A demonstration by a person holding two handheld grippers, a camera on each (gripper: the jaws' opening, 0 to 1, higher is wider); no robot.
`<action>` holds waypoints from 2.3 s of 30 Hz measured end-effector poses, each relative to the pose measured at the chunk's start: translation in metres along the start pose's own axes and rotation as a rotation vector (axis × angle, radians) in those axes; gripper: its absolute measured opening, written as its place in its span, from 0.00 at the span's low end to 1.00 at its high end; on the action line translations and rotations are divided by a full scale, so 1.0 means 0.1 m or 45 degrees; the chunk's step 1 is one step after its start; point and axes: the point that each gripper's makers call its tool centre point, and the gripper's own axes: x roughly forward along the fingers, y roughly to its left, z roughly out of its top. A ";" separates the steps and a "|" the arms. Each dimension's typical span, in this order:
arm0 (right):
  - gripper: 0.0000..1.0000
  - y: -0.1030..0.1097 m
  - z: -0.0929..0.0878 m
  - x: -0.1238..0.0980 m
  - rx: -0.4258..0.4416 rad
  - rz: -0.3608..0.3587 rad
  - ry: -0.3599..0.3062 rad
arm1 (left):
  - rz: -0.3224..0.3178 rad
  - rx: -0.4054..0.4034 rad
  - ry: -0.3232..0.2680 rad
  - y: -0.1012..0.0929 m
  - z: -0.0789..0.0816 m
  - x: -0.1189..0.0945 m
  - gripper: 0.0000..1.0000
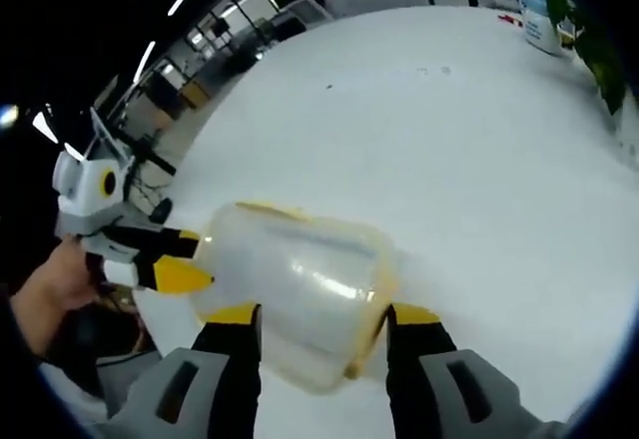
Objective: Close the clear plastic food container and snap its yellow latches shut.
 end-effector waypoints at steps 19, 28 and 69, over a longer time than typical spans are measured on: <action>0.57 0.06 -0.07 -0.07 -0.106 -0.004 0.006 | 0.031 0.162 0.041 0.00 0.07 -0.10 0.39; 0.57 -0.04 0.05 -0.18 -0.193 -0.033 0.023 | 0.041 0.242 0.056 0.00 0.15 -0.16 0.40; 0.47 0.06 0.05 -0.25 -0.771 0.024 0.238 | 0.043 0.703 0.153 -0.06 0.30 -0.22 0.38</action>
